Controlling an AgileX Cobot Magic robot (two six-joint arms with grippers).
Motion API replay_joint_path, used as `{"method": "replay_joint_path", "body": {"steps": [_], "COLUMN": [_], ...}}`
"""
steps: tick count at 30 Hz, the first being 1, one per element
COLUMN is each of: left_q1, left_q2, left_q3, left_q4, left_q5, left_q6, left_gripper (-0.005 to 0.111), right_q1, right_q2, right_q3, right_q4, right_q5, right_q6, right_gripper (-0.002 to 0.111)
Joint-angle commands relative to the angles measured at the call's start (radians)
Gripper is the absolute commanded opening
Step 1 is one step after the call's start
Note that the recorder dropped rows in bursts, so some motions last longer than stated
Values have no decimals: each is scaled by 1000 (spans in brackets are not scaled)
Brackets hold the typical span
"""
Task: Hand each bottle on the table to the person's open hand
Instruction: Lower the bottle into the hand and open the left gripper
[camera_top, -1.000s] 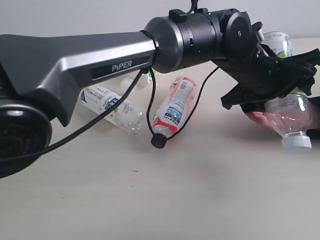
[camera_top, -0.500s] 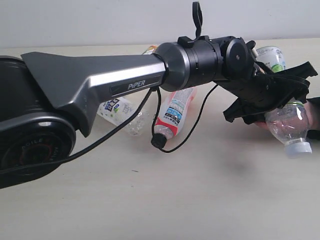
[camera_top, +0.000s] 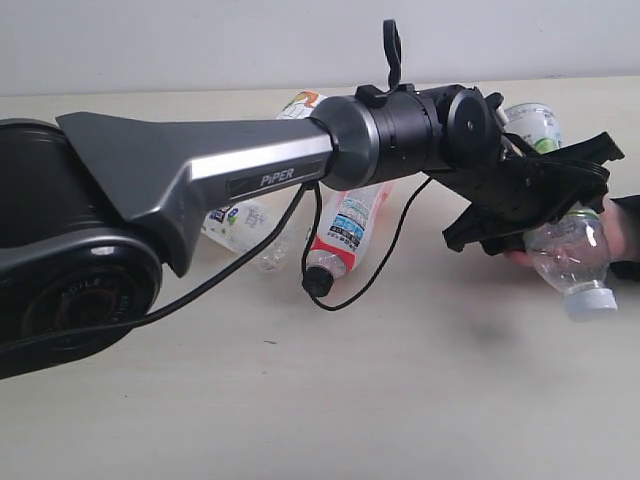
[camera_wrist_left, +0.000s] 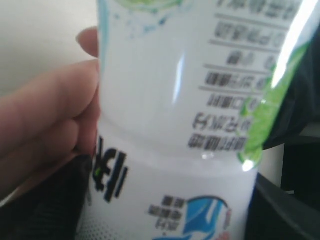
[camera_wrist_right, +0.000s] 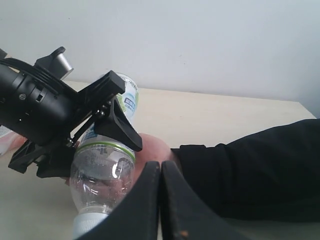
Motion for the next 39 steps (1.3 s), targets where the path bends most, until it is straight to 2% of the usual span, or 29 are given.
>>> {"method": "replay_joint_path", "body": {"steps": [1,15,20,23,31,39], "left_q1": [4,4,4,4,4,15], "left_q2": [-4,-4,-4,-4,-6,-52], "left_q3": [-7,-7,-7,-7,-7,-7], "left_q4": [-6,-6,-4,-4,-4,5], "left_q5": [-19,-21,-21,-21,-6,70], "left_q6": [26,61,105,104,104,159], "left_gripper": [65,67,82,87,86,86], "right_q1": [-2,-2,-2,-2,-2,-2], "right_q2": [-7,-7,-7,-7,-7,-7], "right_q3": [5,5,5,5,5,5], "right_q4": [1,1,1,1,1,1], "right_q5": [-4,-4,-4,-4,-4,-4], "right_q6": [-1,-1,-1,-1,-1,-1], "right_gripper": [1,1,1,1,1,1]}}
